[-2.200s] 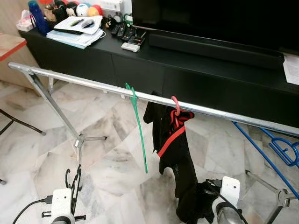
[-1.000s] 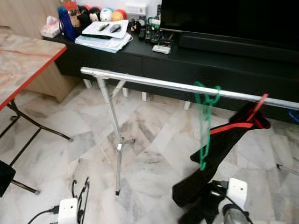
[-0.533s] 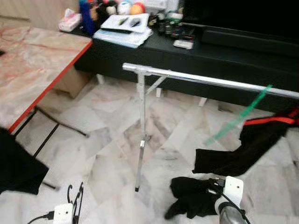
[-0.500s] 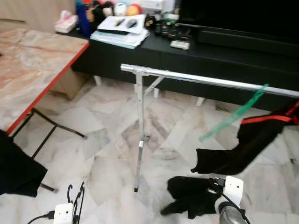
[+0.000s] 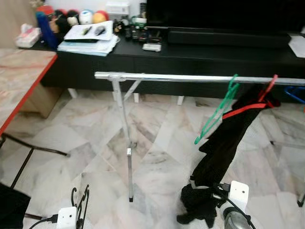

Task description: Hang hanger

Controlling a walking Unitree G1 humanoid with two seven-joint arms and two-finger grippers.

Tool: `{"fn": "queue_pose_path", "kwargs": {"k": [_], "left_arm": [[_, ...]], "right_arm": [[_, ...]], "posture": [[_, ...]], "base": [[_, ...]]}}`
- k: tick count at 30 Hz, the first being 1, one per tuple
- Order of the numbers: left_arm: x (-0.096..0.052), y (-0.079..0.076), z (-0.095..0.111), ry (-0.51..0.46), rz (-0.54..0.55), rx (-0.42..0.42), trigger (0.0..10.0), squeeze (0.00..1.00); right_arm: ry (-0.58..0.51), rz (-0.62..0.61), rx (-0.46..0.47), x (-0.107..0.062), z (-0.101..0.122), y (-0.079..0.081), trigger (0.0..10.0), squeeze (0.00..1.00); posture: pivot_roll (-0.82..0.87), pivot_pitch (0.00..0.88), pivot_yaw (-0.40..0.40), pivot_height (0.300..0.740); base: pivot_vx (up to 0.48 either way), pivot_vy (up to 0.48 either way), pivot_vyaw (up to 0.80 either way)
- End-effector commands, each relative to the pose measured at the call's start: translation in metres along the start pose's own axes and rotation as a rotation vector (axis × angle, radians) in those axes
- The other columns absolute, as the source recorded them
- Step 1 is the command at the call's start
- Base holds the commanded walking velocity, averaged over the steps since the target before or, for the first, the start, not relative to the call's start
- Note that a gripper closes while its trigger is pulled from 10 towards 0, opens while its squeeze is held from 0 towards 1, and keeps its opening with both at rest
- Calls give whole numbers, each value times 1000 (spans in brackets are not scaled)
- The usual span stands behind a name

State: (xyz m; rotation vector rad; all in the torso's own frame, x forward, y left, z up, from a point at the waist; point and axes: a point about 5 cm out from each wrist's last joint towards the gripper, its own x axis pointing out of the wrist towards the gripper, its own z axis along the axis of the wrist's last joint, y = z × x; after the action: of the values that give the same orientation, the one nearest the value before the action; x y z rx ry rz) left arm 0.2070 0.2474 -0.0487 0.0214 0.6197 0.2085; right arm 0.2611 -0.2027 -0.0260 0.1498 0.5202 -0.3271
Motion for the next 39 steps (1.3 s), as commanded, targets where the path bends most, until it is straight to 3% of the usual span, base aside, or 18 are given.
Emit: {"fn": "queue_pose_path", "kwargs": {"k": [1, 8, 25, 39], "left_arm": [[-5, 3, -13, 43, 5, 3, 10000, 0], [-4, 4, -11, 47, -6, 13, 10000, 0], [5, -4, 0, 84, -10, 9, 10000, 0], [5, -13, -4, 119, -10, -19, 10000, 0]], "right_arm": [[16, -11, 7, -1, -4, -2, 10000, 0], [10, -14, 29, -1, -3, 1, 10000, 0], [-32, 7, 47, 7, 21, 13, 10000, 0], [-58, 13, 30, 13, 37, 13, 10000, 0]], "posture": [[71, 211, 15, 740], [73, 188, 31, 740], [69, 3, 42, 740], [61, 0, 25, 740]], "base": [[0, 0, -788], [0, 0, -788], [0, 0, 0], [-117, 0, 0]]}}
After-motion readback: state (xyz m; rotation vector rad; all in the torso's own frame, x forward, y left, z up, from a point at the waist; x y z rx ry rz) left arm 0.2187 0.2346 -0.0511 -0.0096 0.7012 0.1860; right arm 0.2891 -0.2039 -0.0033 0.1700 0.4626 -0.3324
